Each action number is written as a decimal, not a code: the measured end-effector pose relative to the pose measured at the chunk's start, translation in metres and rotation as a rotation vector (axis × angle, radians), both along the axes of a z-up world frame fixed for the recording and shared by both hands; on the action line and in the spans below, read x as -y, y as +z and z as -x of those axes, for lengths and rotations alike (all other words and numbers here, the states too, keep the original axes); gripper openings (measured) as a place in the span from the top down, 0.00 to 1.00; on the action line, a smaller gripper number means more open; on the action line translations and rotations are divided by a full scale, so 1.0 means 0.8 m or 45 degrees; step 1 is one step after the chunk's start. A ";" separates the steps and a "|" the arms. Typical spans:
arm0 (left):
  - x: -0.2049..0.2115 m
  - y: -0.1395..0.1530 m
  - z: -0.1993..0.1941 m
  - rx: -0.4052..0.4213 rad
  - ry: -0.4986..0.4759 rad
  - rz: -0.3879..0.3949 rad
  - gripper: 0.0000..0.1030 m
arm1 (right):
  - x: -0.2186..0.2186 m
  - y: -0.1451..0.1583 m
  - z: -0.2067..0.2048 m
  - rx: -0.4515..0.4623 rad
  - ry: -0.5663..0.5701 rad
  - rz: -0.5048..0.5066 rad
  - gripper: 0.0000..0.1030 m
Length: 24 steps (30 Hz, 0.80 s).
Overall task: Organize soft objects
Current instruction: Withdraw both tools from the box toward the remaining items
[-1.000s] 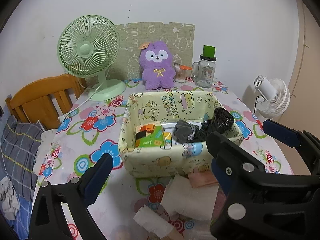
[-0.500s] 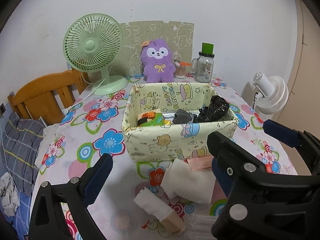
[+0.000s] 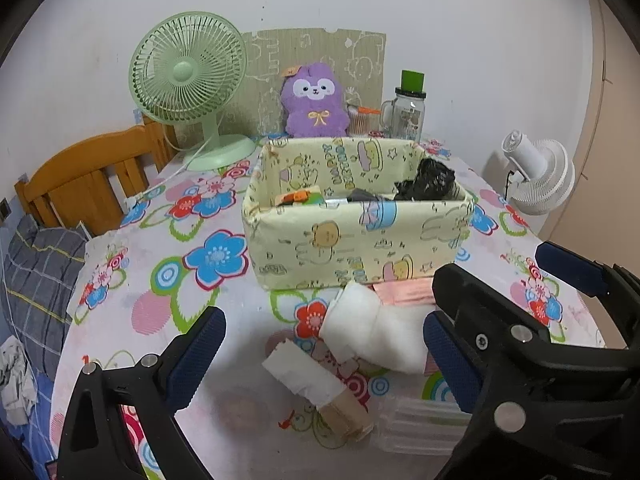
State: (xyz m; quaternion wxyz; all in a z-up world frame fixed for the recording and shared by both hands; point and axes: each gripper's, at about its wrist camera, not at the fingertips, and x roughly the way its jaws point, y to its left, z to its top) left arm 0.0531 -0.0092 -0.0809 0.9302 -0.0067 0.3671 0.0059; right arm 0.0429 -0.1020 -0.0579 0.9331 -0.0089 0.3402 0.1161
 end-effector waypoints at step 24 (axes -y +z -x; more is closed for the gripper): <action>-0.009 -0.071 -0.010 -0.155 0.057 -0.014 0.04 | -0.006 -0.068 -0.019 -0.154 0.015 0.034 0.08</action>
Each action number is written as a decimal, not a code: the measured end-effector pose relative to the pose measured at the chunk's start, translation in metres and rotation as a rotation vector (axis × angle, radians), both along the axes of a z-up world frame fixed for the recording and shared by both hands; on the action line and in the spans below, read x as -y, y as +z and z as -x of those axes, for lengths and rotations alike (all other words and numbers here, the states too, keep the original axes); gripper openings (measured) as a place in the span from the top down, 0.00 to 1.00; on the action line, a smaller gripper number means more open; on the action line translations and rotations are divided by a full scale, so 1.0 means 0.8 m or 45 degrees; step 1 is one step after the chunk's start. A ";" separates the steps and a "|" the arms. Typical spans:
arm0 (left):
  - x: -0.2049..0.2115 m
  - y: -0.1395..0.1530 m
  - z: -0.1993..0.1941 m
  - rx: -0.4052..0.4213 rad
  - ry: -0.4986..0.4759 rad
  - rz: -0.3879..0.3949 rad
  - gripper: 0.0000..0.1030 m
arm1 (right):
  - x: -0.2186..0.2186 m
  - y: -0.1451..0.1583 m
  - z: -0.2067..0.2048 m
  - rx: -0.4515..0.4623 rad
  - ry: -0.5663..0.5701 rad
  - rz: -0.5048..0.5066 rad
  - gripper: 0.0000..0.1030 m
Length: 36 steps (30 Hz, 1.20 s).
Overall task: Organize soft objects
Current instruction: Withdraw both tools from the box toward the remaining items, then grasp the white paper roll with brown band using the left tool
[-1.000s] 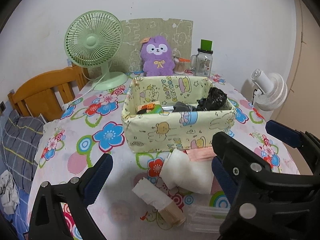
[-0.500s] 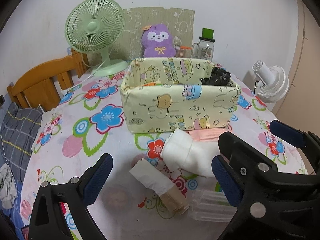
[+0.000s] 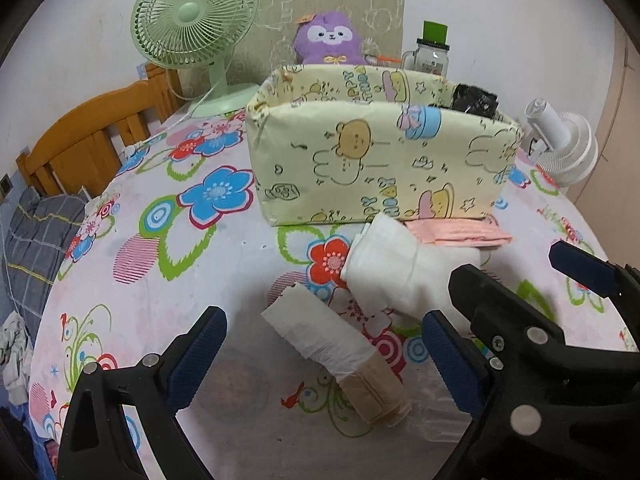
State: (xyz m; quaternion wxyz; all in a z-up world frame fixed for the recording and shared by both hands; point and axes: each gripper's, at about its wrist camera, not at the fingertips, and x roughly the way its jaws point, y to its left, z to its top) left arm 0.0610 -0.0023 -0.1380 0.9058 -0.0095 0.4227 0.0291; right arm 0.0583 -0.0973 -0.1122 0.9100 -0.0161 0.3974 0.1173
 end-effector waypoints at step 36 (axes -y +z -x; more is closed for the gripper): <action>-0.012 -0.022 -0.005 -0.028 -0.096 0.003 0.73 | -0.037 -0.042 -0.034 -0.124 0.066 0.014 0.08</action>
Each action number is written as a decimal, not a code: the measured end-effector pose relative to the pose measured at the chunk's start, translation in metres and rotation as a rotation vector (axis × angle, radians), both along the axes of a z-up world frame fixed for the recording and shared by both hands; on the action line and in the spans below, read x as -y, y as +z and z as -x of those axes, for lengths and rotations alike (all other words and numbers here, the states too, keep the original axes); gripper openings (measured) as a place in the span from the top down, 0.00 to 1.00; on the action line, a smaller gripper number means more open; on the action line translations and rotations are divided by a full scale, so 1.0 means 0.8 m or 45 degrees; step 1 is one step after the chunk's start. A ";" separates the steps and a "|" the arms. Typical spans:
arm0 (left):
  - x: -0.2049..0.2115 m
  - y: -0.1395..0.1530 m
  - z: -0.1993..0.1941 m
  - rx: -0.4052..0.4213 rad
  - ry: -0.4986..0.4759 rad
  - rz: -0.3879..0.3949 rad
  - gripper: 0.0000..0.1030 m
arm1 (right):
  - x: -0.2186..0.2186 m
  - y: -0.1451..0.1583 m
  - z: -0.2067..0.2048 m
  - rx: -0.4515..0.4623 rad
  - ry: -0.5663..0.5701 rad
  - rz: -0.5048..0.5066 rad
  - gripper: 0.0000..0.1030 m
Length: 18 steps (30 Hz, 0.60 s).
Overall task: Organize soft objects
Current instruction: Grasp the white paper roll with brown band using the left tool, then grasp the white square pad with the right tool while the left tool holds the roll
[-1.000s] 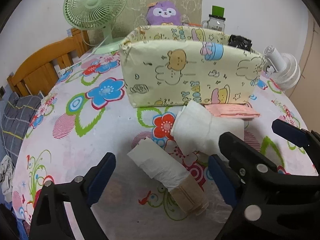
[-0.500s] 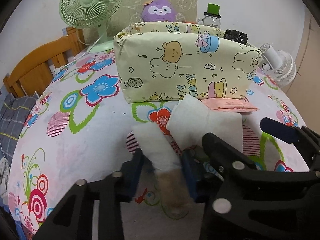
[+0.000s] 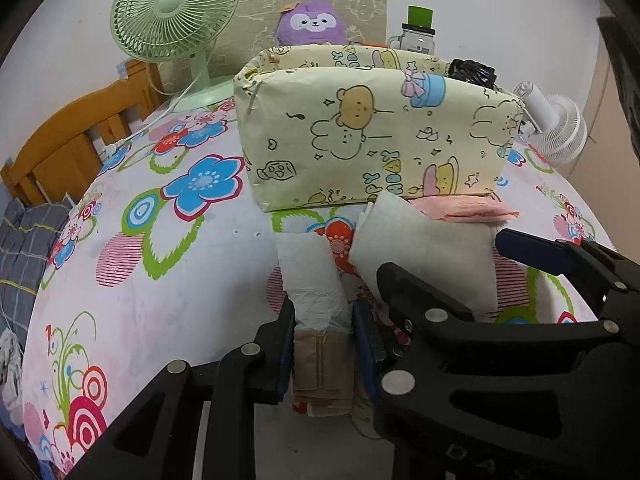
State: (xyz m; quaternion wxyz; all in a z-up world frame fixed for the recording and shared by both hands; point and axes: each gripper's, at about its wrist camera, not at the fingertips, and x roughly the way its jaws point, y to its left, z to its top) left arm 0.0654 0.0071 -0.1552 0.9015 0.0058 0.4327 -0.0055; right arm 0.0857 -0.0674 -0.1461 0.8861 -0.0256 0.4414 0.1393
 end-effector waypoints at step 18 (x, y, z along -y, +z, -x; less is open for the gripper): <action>-0.009 0.000 -0.018 -0.003 -0.012 0.038 0.73 | -0.012 -0.013 -0.026 0.000 -0.062 -0.004 0.00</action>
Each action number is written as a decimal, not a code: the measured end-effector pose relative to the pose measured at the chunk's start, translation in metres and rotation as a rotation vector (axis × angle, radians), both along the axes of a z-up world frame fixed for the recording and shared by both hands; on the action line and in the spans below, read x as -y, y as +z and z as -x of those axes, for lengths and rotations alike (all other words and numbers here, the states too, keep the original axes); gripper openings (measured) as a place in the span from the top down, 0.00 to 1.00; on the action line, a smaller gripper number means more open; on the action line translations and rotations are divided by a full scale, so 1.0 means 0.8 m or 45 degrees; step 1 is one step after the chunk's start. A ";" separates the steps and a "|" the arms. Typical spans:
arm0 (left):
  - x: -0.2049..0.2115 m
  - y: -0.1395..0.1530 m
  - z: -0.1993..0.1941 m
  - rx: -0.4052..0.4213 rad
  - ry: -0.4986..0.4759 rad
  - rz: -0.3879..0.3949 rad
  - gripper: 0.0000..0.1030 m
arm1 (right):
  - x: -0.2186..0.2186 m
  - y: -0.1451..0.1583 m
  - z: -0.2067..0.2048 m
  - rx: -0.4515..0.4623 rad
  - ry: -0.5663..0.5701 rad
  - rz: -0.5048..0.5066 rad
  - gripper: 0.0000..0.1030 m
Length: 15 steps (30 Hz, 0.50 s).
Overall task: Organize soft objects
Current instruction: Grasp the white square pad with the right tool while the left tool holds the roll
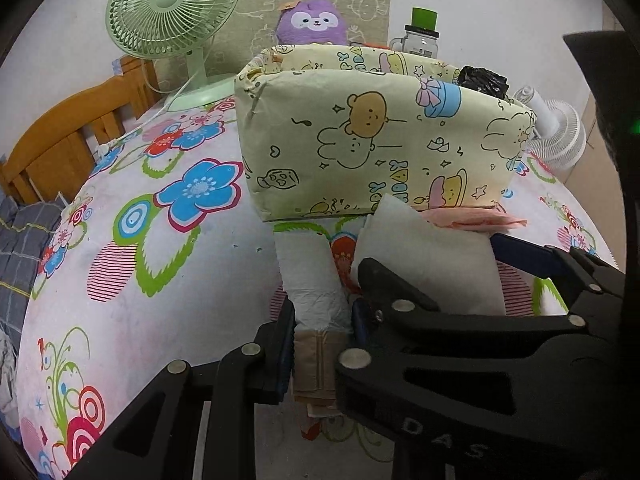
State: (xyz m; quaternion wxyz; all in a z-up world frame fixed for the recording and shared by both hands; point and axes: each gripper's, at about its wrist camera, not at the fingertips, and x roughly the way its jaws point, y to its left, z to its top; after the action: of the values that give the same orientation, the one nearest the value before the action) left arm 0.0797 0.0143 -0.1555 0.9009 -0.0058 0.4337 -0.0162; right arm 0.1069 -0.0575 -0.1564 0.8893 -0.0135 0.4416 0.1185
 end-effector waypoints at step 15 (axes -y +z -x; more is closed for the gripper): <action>0.003 0.003 0.002 0.003 0.000 -0.003 0.74 | -0.001 0.012 0.011 0.080 0.070 -0.004 0.39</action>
State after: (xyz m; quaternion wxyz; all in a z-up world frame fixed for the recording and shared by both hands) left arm 0.0780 0.0118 -0.1535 0.9015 -0.0047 0.4326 -0.0156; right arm 0.0978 -0.0564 -0.1468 0.8992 -0.0282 0.4126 0.1430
